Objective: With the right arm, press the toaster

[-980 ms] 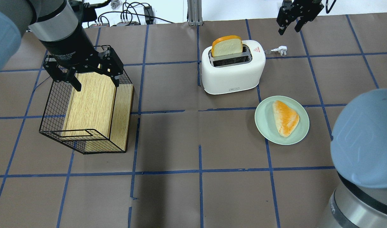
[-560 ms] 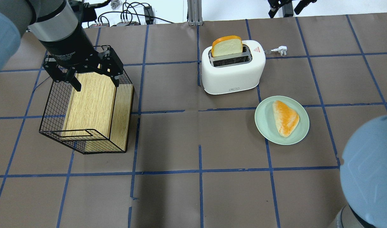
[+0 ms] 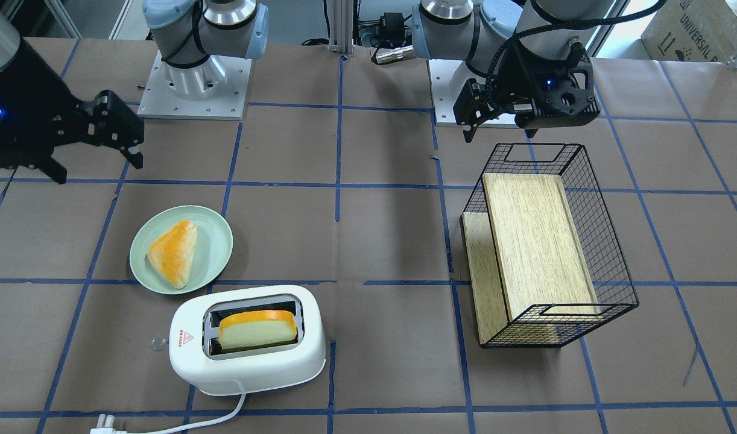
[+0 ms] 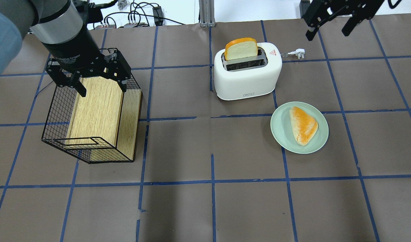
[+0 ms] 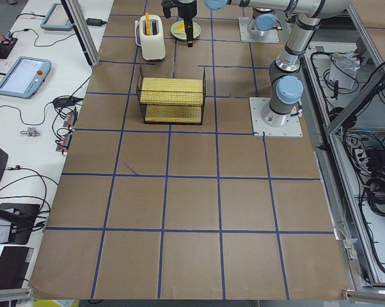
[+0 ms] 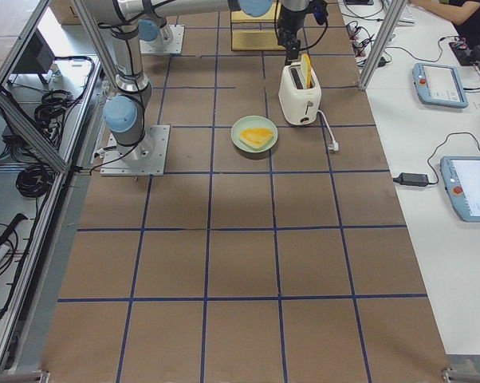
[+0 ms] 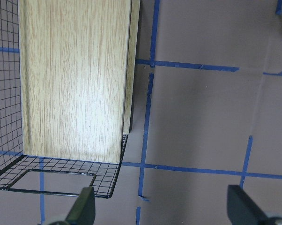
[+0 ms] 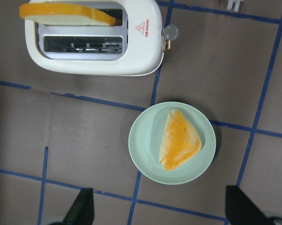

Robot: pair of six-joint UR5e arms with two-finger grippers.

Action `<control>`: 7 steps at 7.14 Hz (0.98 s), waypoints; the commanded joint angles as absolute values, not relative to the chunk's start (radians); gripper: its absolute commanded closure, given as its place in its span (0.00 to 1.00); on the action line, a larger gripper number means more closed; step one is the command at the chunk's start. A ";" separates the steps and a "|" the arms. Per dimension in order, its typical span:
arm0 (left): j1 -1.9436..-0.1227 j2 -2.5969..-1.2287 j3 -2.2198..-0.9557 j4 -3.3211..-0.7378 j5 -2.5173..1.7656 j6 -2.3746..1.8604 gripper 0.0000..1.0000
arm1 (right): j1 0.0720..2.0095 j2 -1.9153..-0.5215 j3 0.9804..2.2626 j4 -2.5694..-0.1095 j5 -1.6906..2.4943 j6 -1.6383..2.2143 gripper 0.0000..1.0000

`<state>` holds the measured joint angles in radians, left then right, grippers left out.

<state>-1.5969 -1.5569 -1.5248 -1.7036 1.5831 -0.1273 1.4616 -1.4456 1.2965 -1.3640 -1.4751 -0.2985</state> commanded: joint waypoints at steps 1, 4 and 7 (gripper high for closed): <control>-1.597 -1.557 -1.525 -1.704 1.583 -0.127 0.00 | 1.465 -1.573 1.469 -1.487 -1.486 -0.296 0.00; -1.597 -1.557 -1.525 -1.704 1.583 -0.127 0.00 | 1.482 -1.588 1.483 -1.444 -1.540 -0.287 0.00; -1.597 -1.557 -1.525 -1.703 1.583 -0.127 0.00 | 1.497 -1.582 1.494 -1.433 -1.548 -0.291 0.00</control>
<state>-1.5969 -1.5570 -1.5248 -1.7033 1.5831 -0.1273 1.4886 -1.5831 1.4905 -1.4379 -1.5465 -0.2881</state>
